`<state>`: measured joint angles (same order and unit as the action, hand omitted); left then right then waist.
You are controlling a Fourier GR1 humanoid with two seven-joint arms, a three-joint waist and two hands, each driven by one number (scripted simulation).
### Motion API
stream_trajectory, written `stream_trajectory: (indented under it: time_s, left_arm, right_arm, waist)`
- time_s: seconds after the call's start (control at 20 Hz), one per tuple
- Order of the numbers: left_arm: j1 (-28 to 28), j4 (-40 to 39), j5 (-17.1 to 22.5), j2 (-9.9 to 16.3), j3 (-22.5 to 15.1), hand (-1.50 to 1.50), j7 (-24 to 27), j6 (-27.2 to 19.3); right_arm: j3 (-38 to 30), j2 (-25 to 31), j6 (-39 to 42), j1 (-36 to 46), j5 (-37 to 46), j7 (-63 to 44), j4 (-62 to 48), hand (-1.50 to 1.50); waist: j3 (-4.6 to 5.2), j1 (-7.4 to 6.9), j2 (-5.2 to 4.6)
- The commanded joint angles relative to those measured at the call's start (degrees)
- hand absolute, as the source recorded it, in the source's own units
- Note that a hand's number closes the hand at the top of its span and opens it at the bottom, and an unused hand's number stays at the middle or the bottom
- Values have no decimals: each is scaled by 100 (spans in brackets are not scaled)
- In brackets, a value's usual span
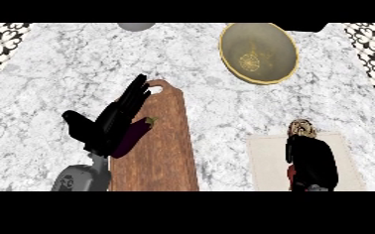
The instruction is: Pick the bell pepper from the placemat and place it in the bowl
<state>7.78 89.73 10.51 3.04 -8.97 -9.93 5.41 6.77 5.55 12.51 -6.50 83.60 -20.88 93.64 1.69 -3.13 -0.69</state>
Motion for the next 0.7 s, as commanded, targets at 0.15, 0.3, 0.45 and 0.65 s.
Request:
stream_trajectory:
  time_s: [0.15, 0.3, 0.45, 0.65]
  left_arm:
    - [124, -56, 25, -73, -148, 0, -81, 104]
    - [209, -57, 36, -177, -178, 0, -145, 38]
    - [265, -261, -101, -138, -186, 0, 31, 61]
    - [418, -260, -45, -125, -139, 0, -95, 77]
  right_arm:
    - [559, -540, 258, 1796, -424, -2576, -109, 150]
    - [997, -548, 143, 2602, -684, -3592, -179, 150]
    - [1176, -552, 230, 3697, -637, -4480, -377, 150]
    - [1472, -553, 269, 4815, -523, -5392, -748, 150]
  waist:
    - [-168, -333, -23]
    - [-168, -403, 8]
    - [-148, -454, -9]
    - [-141, -454, 18]
